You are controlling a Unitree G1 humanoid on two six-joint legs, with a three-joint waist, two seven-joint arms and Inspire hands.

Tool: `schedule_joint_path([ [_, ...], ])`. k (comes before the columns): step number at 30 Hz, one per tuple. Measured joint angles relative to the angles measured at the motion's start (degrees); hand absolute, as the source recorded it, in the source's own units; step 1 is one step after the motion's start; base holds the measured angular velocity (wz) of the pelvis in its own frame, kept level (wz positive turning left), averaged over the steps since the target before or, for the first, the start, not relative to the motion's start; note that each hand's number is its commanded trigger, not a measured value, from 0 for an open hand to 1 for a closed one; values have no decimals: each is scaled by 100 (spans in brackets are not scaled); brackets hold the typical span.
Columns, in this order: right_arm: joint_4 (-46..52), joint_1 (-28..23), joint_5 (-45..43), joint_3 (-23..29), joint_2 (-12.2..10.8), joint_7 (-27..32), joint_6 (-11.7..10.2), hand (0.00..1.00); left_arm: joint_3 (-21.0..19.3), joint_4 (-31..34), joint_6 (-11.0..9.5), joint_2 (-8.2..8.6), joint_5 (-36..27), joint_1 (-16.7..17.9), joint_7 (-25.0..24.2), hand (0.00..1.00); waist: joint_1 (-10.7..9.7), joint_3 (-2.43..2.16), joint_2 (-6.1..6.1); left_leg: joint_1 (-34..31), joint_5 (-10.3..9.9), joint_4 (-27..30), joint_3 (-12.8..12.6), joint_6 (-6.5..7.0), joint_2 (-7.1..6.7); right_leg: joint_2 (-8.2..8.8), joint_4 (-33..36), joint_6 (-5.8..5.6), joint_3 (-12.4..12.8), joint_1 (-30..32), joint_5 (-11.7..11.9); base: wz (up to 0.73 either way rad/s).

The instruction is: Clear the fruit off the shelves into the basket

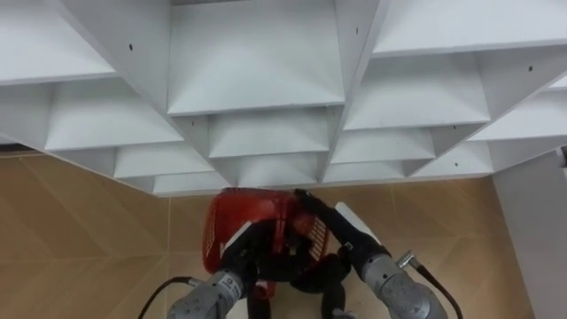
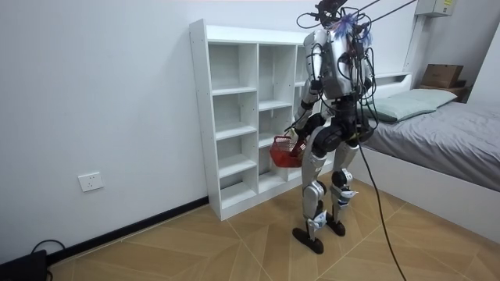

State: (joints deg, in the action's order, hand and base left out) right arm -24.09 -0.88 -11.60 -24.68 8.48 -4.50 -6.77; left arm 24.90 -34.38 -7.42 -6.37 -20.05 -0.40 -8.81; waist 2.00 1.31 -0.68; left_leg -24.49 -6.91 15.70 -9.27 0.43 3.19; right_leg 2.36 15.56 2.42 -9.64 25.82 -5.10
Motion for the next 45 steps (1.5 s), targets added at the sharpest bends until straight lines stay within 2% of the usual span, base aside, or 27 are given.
schedule_joint_path([
  [6, -13, -20, 157, 23, 8, -18, -1, 0, -192, -149, -17, -53, 271, -13, 169, 100, -4, 8, 12, 267, -1, -72, -1, -3, 0, -23, -106, -3, 4, -282, 13, 0],
  [10, -5, 6, 184, 188, 17, -40, -2, 0, -514, -352, -17, -118, 607, -11, 361, 100, 1, 7, 12, 322, -2, -88, -1, -7, 0, -25, -92, -1, 13, -324, 18, 0],
  [14, -36, -69, 210, 321, 71, -36, -2, 0, -669, -460, -18, -163, 925, 114, 486, 100, 3, 7, 12, 494, -6, -160, -29, -12, -5, -31, -110, -4, 23, -451, 17, -4],
  [16, -33, -107, 209, 332, 94, -30, -11, 0, -675, -576, -19, -244, 997, 131, 490, 100, 8, 6, 12, 629, 1, -239, -81, -23, -10, -40, -157, -4, 24, -559, 17, -9],
  [18, -39, -207, 214, 340, 120, 37, -111, 0, -677, -825, -86, -366, 1209, 147, 545, 100, -9, 7, 15, 782, -1, -306, -85, -39, -10, -54, -205, 0, 13, -708, 6, 0],
  [22, -219, -245, 217, 341, 191, 63, -193, 0, -700, -1292, -148, -449, 1460, 159, 645, 100, -14, 6, 21, 967, -12, -377, -83, -60, -5, -80, -295, 1, 17, -905, -2, 0],
  [24, -209, -260, 364, 345, 309, 67, -191, 0, -727, -1372, -151, -505, 1457, 277, 726, 100, -13, 3, 26, 1065, -15, -418, -83, -67, -14, -81, -308, -9, 26, -981, -19, 0],
  [29, -93, -279, 705, 365, 506, 79, -197, 0, -986, -1759, -150, -513, 1482, 394, 742, 100, -14, -22, 66, 1326, -15, -513, -70, -67, -35, -77, -386, -24, 18, -1248, -46, 1],
  [33, -72, -605, 870, 533, 473, 254, -204, 0, -1190, -1881, -151, -515, 1519, 594, 792, 100, -30, -89, 126, 1741, -29, -638, 71, -81, -69, -87, -595, -64, -66, -1767, -73, 16],
  [36, -38, -748, 961, 720, 465, 469, -262, 0, -1329, -1889, -151, -501, 1518, 722, 825, 100, -29, -93, 130, 1928, -60, -653, 79, -72, -86, -97, -604, -93, -106, -1955, -102, 6],
  [39, -220, -920, 978, 1030, 467, 834, -564, 0, -1534, -1931, -152, -506, 1518, 809, 953, 100, -65, -103, 132, 2109, -97, -651, 162, -64, -109, -97, -700, -123, -140, -2229, -116, 13],
  [45, -866, -1118, 1094, 1203, 469, 995, -625, 0, -1687, -1998, -166, -508, 1532, 930, 1188, 100, -53, -106, 104, 2278, -138, -657, 177, -63, -116, -103, -723, -142, -124, -2405, -144, 2],
])
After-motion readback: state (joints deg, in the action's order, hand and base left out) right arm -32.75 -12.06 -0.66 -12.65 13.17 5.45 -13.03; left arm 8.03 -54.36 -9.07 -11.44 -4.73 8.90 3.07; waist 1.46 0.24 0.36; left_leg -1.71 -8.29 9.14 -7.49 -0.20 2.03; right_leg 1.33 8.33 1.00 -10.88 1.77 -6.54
